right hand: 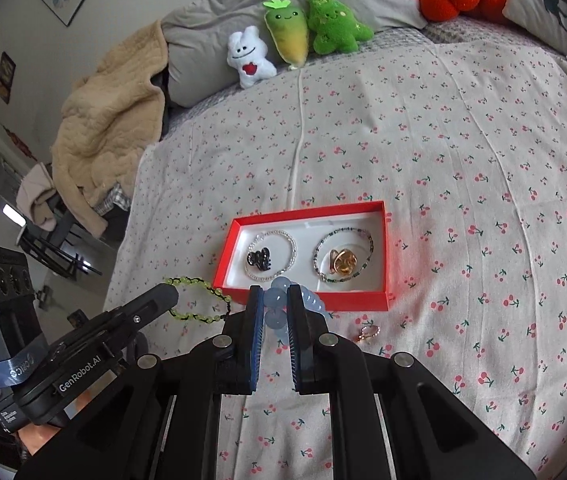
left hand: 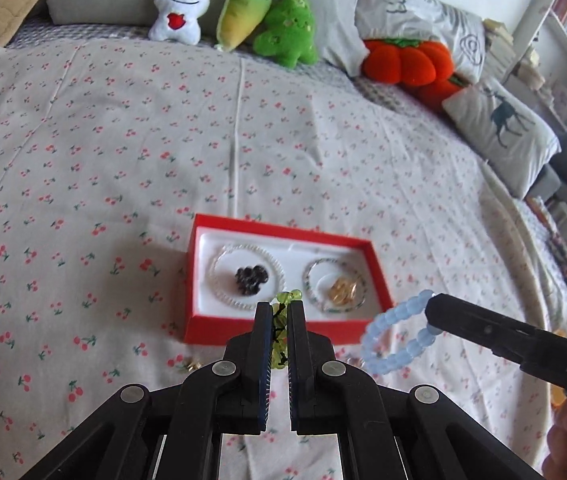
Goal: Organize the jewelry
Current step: 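Lift both bracelets and carry them toward the red box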
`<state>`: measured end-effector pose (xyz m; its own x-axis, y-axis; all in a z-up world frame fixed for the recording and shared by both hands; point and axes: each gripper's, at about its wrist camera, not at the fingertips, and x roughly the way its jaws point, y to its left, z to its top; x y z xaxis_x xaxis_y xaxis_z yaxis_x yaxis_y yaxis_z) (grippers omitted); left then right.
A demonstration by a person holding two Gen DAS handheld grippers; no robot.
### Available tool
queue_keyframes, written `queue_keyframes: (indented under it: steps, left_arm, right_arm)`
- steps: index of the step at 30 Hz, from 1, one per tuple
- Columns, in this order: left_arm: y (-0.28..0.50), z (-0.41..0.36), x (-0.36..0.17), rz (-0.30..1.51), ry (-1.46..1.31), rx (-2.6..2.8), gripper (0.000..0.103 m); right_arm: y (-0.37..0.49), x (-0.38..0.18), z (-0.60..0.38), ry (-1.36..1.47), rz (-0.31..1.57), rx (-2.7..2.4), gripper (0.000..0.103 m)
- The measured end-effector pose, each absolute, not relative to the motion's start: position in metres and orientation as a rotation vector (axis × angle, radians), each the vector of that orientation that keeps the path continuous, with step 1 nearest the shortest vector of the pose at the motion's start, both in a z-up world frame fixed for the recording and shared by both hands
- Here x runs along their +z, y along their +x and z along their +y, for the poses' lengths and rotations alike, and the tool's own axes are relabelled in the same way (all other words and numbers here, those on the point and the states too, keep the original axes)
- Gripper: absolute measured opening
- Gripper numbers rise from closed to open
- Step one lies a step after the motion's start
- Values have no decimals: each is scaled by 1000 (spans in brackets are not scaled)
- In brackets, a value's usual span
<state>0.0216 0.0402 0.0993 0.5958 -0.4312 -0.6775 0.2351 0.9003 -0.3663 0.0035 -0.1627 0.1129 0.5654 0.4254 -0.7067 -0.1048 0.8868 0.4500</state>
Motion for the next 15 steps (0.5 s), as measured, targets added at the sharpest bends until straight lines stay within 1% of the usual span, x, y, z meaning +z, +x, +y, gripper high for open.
queue_keyframes:
  steps: [8, 15]
  left_arm:
    - [43, 26, 110, 799, -317, -417, 1]
    - [69, 24, 100, 806, -373, -396, 1]
  right_arm:
    - [28, 122, -160, 433, 886, 342, 12]
    - [53, 111, -159, 477, 889, 360, 12]
